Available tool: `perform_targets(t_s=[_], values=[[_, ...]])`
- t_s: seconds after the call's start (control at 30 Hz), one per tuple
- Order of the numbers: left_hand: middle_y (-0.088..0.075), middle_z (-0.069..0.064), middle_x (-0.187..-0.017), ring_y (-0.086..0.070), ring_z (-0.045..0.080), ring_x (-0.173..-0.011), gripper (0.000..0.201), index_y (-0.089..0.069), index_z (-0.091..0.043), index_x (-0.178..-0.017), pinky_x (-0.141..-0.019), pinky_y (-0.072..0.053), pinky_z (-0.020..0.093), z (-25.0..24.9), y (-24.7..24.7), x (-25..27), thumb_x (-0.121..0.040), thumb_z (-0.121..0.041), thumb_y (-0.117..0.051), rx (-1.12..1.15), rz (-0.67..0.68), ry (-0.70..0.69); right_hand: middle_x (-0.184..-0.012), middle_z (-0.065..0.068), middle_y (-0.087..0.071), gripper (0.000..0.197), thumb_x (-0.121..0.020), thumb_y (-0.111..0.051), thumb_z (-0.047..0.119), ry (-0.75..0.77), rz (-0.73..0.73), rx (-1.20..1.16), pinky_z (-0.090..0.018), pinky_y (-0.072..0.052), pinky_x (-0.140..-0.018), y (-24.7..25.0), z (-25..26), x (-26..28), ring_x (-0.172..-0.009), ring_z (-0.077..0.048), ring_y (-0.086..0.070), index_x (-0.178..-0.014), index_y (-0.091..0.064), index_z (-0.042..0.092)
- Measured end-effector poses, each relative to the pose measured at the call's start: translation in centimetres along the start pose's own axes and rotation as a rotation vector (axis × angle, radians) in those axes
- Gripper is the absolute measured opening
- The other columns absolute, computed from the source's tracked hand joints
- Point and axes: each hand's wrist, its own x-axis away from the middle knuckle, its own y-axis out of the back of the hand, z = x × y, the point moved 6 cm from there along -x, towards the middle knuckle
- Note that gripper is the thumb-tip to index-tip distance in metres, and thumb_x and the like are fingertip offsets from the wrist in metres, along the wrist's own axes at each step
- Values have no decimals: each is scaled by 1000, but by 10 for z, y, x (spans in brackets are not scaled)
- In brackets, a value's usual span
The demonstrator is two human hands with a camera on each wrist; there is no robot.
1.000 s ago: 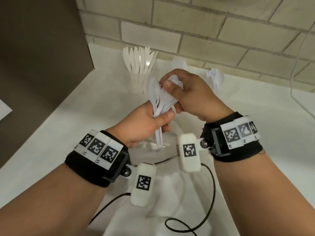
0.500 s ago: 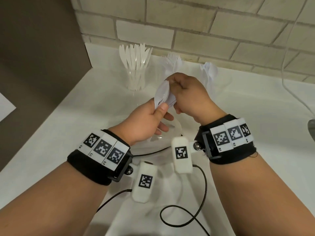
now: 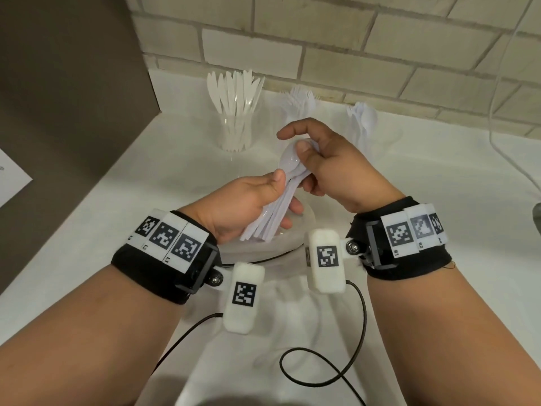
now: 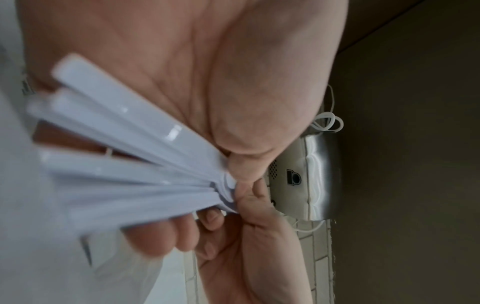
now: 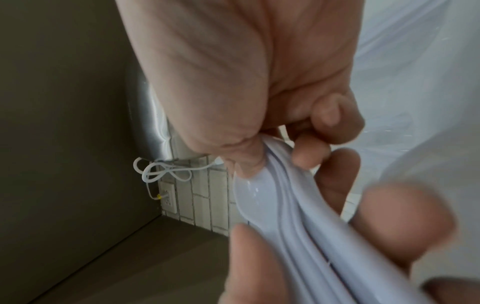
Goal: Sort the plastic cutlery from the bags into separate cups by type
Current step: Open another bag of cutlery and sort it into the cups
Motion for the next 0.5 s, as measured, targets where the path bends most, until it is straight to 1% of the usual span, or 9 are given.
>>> perform_targets(t_s=[0.07, 0.13, 0.17, 0.23, 0.3, 0.37, 0.4, 0.43, 0.5], values=[[-64, 2, -83, -56, 17, -67, 35, -60, -14, -107, -65, -47, 31, 2, 2, -1, -97, -39, -39, 2, -14, 18, -71, 4, -57, 22, -101, -43, 20, 1, 25, 43, -22, -40, -45, 2, 1, 4, -55, -14, -52, -118, -57, 24], [-60, 2, -79, -54, 17, -66, 29, -61, -16, -104, -69, -43, 35, 3, 2, -3, -100, -33, -39, -14, -11, 45, -71, 8, -57, 19, -99, -48, 19, 17, 4, 109, -18, -41, -46, 4, 2, 5, -52, -9, -54, -115, -58, 22], [-62, 2, -80, -57, 17, -68, 28, -62, -17, -103, -74, -46, 38, 2, 1, -3, -100, -34, -40, -35, -9, 50, -72, 7, -57, 16, -99, -48, 17, 32, -17, 138, -18, -42, -48, 4, 2, 4, -50, -6, -53, -112, -58, 19], [-68, 1, -90, -65, 18, -84, 32, -63, -18, -105, -92, -50, 42, -4, 3, -5, -99, -40, -41, -205, -53, -7, -72, 9, -55, 13, -99, -47, 14, 66, -70, 188, -20, -43, -52, 7, 0, 2, -50, -2, -50, -104, -58, 18], [-68, -2, -103, -63, 17, -99, 37, -62, -20, -112, -96, -49, 36, -17, 14, -4, -96, -47, -43, -483, -191, -147, -70, 12, -53, 12, -98, -46, 14, 74, -138, 213, -22, -40, -56, 17, -1, -1, -54, -2, -49, -101, -56, 20], [-61, -4, -105, -58, 14, -99, 24, -62, -27, -105, -88, -47, 23, -31, 33, 5, -92, -44, -51, -684, -386, -262, -70, 8, -53, 12, -97, -46, 15, 57, -237, 198, -24, -38, -53, 40, -3, -3, -53, -11, -49, -100, -55, 23], [-58, -5, -108, -55, 13, -102, 16, -63, -33, -97, -89, -45, 23, -33, 41, 8, -89, -44, -55, -799, -427, -268, -71, 5, -54, 11, -97, -46, 16, 56, -300, 194, -26, -39, -52, 55, -3, -3, -52, -15, -49, -99, -54, 23], [-56, -6, -113, -53, 15, -108, 12, -64, -37, -90, -95, -42, 31, -31, 46, 7, -84, -47, -59, -937, -402, -210, -72, 3, -55, 9, -95, -46, 18, 62, -370, 204, -28, -40, -52, 71, -2, -4, -53, -17, -49, -97, -53, 23], [-53, -11, -123, -49, 18, -117, 14, -67, -41, -90, -102, -32, 40, -12, 49, 5, -82, -50, -61, -1175, -262, 47, -79, 1, -58, 13, -92, -46, 23, 84, -511, 302, -33, -45, -60, 102, 7, -5, -64, -20, -53, -101, -55, 21]])
